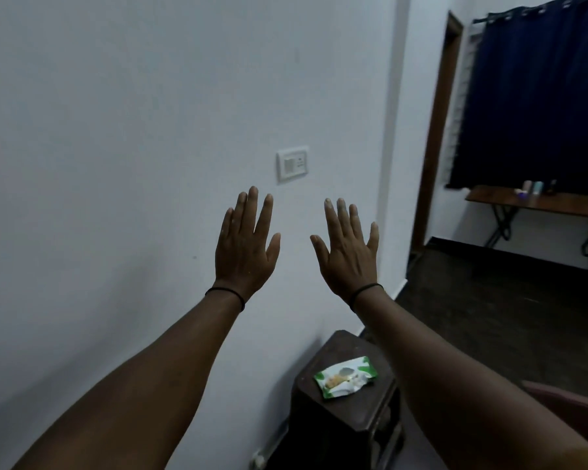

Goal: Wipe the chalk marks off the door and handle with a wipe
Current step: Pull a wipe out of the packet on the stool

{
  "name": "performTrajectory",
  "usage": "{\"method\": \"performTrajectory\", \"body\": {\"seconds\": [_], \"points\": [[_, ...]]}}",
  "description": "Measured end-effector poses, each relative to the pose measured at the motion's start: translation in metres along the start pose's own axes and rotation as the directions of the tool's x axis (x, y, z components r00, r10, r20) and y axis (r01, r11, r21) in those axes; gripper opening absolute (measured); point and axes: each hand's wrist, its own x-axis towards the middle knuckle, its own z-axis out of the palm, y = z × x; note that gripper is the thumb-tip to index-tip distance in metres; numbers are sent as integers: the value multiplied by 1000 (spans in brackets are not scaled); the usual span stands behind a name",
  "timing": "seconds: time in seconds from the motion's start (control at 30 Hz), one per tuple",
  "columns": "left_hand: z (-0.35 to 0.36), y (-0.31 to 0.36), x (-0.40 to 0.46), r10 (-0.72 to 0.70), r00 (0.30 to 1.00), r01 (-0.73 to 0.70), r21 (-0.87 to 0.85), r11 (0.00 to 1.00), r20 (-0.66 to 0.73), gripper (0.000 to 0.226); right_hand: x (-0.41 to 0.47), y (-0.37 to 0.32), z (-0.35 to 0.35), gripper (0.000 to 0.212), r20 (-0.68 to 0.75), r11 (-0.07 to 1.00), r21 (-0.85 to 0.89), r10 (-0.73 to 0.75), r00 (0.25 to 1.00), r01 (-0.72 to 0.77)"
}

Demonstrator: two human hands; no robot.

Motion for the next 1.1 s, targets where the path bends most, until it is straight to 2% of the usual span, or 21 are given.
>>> {"method": "performTrajectory", "body": {"seconds": [0.27, 0.4, 0.5, 0.6, 0.7, 0.8, 0.9, 1.0, 1.1], "points": [[123, 87, 21, 154, 982, -126, -233, 964, 107, 63, -7, 119, 43, 58, 44, 984, -103, 153, 987, -148], [211, 123, 13, 176, 941, -92, -283, 955, 289, 57, -20, 184, 102, 50, 76, 972, -69, 228, 971, -223], [277, 143, -15, 228, 873, -94, -309, 946, 432, 53, -46, 227, 158, 38, 95, 958, 3, 285, 954, -287], [334, 153, -53, 258, 812, -79, -341, 937, 523, 46, -83, 254, 214, 29, 192, 930, 61, 346, 918, -363], [378, 155, -91, 262, 737, -54, -332, 942, 623, 36, -117, 269, 264, 15, 346, 896, 52, 399, 849, -441], [415, 153, -122, 231, 662, 7, -313, 950, 714, 25, -144, 279, 307, 11, 491, 852, 48, 434, 755, -521], [452, 152, -153, 216, 572, 32, -285, 958, 792, 25, -166, 289, 348, 8, 561, 797, 32, 485, 671, -603], [477, 151, -179, 133, 465, 66, -184, 981, 875, 31, -183, 297, 378, 10, 642, 779, -14, 488, 592, -627], [497, 152, -214, -33, 341, 159, -23, 987, 940, 43, -199, 307, 415, 16, 742, 790, -63, 446, 501, -610]]}}
